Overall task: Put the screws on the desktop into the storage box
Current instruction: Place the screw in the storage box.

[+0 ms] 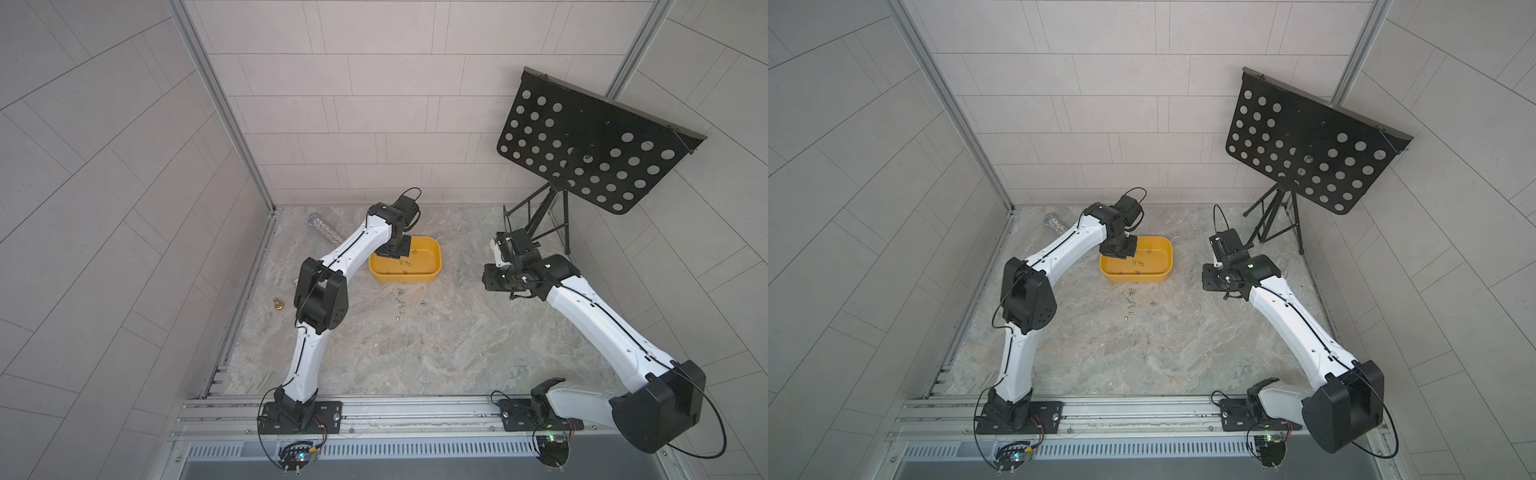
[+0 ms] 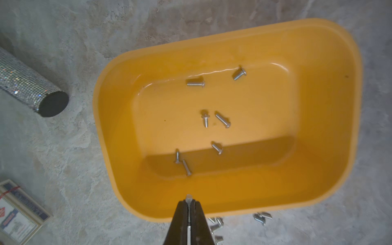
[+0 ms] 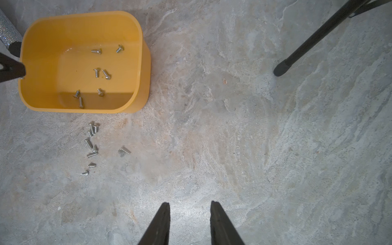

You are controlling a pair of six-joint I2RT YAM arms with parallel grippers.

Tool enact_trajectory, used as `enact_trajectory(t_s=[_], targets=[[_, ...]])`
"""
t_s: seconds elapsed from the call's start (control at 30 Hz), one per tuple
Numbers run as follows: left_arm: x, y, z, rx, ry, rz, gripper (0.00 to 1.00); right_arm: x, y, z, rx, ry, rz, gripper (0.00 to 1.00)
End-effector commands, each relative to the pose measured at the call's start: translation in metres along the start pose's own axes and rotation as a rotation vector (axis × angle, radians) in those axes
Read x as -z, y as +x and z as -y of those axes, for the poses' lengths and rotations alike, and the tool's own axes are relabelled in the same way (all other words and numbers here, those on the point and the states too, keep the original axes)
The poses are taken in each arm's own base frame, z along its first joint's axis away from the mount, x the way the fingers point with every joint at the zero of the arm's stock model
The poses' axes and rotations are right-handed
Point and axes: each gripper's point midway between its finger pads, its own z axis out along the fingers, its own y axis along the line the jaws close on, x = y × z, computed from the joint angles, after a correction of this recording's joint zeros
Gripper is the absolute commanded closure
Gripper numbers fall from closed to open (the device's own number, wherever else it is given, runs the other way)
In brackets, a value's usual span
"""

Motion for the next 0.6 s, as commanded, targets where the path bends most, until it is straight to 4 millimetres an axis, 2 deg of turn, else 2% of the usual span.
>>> enact_trajectory(t_s=[0.0, 0.07, 0.27, 0.57], targets=[[-0.013, -0.005, -0.007, -0.009, 0.012, -0.048, 0.93, 0.0, -0.002, 0.001, -0.002, 0.005, -0.003, 0.63], [-0.026, -0.008, -0.012, -0.004, 0.004, -0.063, 0.93, -0.002, -0.001, -0.001, -0.005, -0.001, -0.013, 0.63], [-0.048, -0.012, -0.018, 0.011, 0.008, -0.092, 0.9, -0.007, 0.0, -0.003, -0.007, -0.005, -0.025, 0.63], [-0.051, -0.015, -0.024, 0.016, 0.005, -0.09, 0.78, -0.012, 0.001, -0.004, -0.015, -0.009, -0.037, 0.64]])
